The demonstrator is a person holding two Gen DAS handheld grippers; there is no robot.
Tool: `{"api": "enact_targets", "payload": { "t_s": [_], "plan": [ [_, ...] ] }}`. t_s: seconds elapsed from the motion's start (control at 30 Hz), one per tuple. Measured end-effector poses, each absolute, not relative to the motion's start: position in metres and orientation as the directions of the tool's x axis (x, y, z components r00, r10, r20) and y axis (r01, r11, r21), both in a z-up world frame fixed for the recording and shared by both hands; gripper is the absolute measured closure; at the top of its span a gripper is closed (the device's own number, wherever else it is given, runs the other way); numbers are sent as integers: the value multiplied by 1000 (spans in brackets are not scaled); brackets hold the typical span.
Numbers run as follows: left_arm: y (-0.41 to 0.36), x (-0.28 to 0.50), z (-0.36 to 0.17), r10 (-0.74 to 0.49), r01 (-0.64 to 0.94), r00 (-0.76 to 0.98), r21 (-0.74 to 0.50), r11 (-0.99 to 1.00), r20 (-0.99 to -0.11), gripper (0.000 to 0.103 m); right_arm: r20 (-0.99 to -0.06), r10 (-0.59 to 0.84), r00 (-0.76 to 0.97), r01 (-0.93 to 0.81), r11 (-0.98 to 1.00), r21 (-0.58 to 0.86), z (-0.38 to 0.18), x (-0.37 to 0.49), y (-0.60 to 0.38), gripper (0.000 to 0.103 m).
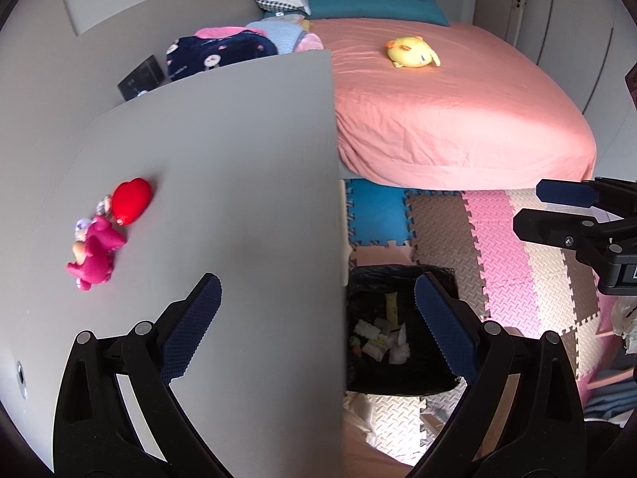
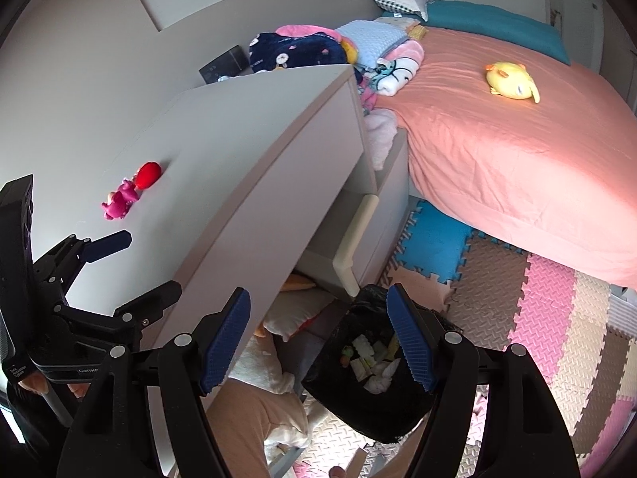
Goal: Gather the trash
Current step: 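Move both open grippers back over the desk toward the pink doll and heart, then grasp the pink doll toy with the left gripper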
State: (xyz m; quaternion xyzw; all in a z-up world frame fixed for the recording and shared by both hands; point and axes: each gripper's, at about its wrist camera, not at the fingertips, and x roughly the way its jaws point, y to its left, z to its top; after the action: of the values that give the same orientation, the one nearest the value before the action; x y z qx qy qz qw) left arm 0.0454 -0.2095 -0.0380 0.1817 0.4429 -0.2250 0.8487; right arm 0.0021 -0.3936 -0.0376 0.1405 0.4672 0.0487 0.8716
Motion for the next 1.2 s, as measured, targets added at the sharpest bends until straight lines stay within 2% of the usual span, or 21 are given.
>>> {"api": "enact_targets", "payload": {
  "t_s": [0.83,1.2],
  "plan": [
    [-102,104,-40,-116,363,548,111,925,-829,8,-793,293,535,-97,953,287,-34,77,-307,31],
    [-65,143,-46,-110,266,557,51,963,-823,8,-790,308,530,-150,951,270,-34,118,-276,31]
  ]
}}
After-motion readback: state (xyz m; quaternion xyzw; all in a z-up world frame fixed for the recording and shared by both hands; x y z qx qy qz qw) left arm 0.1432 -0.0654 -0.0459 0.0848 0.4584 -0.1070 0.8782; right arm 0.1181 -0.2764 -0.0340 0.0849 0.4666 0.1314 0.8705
